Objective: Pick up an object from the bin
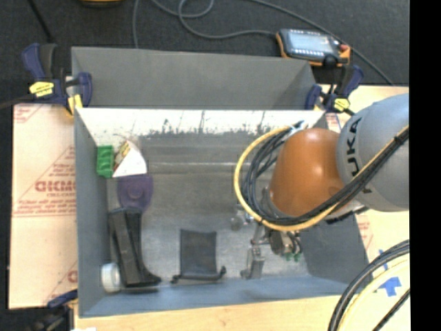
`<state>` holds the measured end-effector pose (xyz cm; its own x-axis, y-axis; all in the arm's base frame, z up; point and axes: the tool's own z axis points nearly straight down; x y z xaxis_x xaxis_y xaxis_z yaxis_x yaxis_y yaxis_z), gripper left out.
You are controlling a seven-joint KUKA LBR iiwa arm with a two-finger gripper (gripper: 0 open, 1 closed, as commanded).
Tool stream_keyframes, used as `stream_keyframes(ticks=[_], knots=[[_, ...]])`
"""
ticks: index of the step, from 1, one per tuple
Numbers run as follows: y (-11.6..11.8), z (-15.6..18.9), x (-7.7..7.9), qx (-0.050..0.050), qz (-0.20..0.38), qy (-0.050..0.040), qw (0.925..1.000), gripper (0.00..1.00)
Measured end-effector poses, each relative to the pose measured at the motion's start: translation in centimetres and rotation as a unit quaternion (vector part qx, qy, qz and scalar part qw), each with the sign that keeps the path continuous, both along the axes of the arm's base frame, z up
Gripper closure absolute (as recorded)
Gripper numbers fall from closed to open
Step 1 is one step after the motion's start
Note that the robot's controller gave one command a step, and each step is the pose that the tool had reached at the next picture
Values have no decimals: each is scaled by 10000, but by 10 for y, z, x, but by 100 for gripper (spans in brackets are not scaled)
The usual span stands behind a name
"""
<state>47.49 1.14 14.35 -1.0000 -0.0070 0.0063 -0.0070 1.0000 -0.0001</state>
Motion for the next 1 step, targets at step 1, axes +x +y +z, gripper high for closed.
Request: stream_keyframes(ticks=[1], knots=[[0,4,2,1,-1,-41,10000,0]])
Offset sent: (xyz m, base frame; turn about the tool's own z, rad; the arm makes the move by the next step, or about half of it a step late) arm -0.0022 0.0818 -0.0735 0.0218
